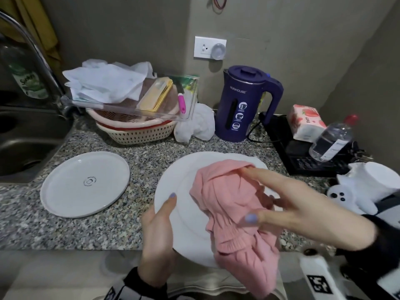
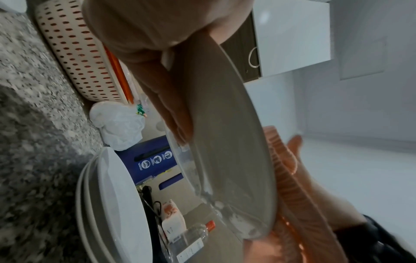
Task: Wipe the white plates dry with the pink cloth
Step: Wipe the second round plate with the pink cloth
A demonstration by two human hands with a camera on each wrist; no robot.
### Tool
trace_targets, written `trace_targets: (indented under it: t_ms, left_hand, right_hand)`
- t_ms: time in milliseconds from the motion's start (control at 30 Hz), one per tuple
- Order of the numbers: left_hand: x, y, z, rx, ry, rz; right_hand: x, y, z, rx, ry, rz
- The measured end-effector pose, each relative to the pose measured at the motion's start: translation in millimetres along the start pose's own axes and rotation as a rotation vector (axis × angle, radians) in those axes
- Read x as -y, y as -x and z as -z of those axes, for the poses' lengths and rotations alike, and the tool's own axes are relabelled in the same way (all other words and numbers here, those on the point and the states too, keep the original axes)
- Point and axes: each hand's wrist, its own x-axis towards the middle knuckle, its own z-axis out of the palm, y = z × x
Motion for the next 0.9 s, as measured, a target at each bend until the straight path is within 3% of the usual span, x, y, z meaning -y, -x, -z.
trace_targets:
  t_ms: [167, 333, 533, 633, 700, 767, 900]
  left_hand:
    - [-7, -2, 4, -0.008, -0.043, 0.015]
    - [-8, 1, 2, 0.04, -0.078, 0.005]
    - [-9, 9, -1, 0.077, -0.048, -0.008]
    - [-11, 6, 0, 0.071, -0.04, -0.003]
    - [-12, 5, 0, 0.089, -0.038, -0.001]
    - [-12, 5, 1, 0.109, -0.041, -0.012]
    - [-10, 6, 2, 0.122, -0.058, -0.04]
  right_hand:
    - [0, 18, -9, -0.112, 0.251, 0.09]
    - [-5, 9, -52, 0.042, 0.518, 0.145]
    - [-10, -3, -49, 0.019, 0.399, 0.044]
    - [-12, -3, -62, 0.091, 0.268, -0.021]
    - [-9, -3, -77, 0.176, 0.383, -0.086]
    - [-8, -3, -85, 0.069, 0.564, -0.022]
    - [-14, -3, -69, -0.02, 0.402, 0.121]
